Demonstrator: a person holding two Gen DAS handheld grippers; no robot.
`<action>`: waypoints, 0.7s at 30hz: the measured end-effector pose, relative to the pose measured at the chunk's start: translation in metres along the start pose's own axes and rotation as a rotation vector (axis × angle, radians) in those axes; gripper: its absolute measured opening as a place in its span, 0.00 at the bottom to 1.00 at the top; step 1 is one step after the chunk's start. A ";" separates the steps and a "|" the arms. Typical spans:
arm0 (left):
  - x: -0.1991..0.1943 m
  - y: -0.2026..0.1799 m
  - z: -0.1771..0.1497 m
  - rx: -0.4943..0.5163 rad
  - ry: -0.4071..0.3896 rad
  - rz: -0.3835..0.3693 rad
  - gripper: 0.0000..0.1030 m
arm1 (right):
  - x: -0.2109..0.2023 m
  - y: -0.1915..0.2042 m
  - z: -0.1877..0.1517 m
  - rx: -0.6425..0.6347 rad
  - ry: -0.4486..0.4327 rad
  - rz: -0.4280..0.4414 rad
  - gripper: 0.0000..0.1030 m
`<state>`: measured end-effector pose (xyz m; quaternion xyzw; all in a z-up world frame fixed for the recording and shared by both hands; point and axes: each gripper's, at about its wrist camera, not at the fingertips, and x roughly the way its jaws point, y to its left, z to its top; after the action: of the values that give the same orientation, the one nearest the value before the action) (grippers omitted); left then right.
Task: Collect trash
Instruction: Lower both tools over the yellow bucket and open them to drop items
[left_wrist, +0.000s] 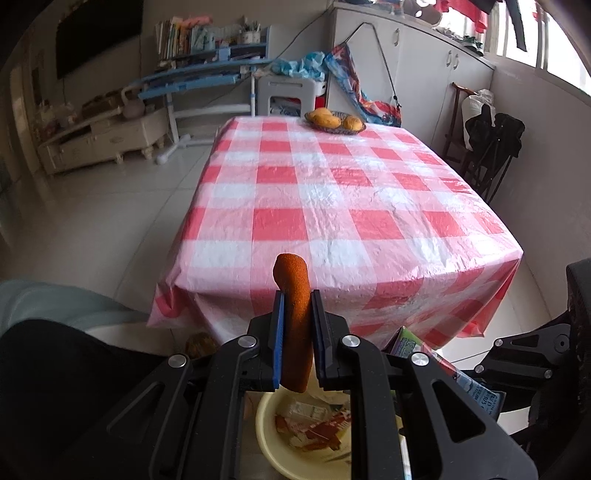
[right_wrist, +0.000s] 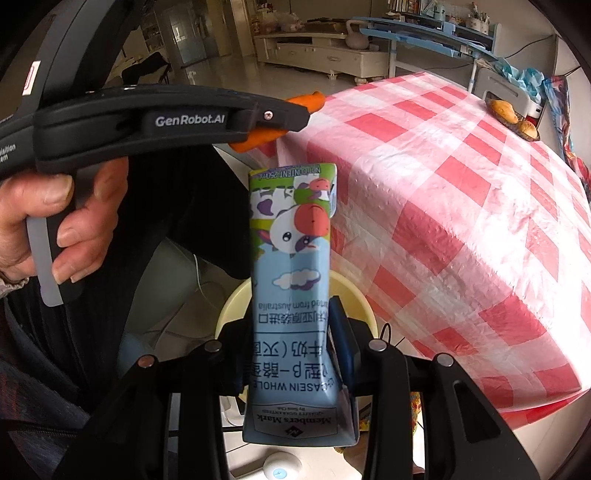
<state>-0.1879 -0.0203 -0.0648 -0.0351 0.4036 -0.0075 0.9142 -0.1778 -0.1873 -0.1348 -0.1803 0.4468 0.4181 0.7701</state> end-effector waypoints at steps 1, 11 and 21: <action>0.002 0.003 -0.001 -0.016 0.012 -0.007 0.13 | 0.001 0.000 0.000 0.000 0.005 -0.002 0.36; 0.014 0.015 -0.006 -0.103 0.079 -0.044 0.13 | 0.011 -0.011 -0.003 0.036 0.053 -0.054 0.36; 0.031 0.016 -0.016 -0.134 0.170 -0.061 0.13 | 0.006 -0.022 -0.006 0.075 0.048 -0.085 0.36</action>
<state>-0.1787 -0.0068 -0.0994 -0.1076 0.4783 -0.0110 0.8715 -0.1620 -0.2011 -0.1455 -0.1803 0.4725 0.3634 0.7824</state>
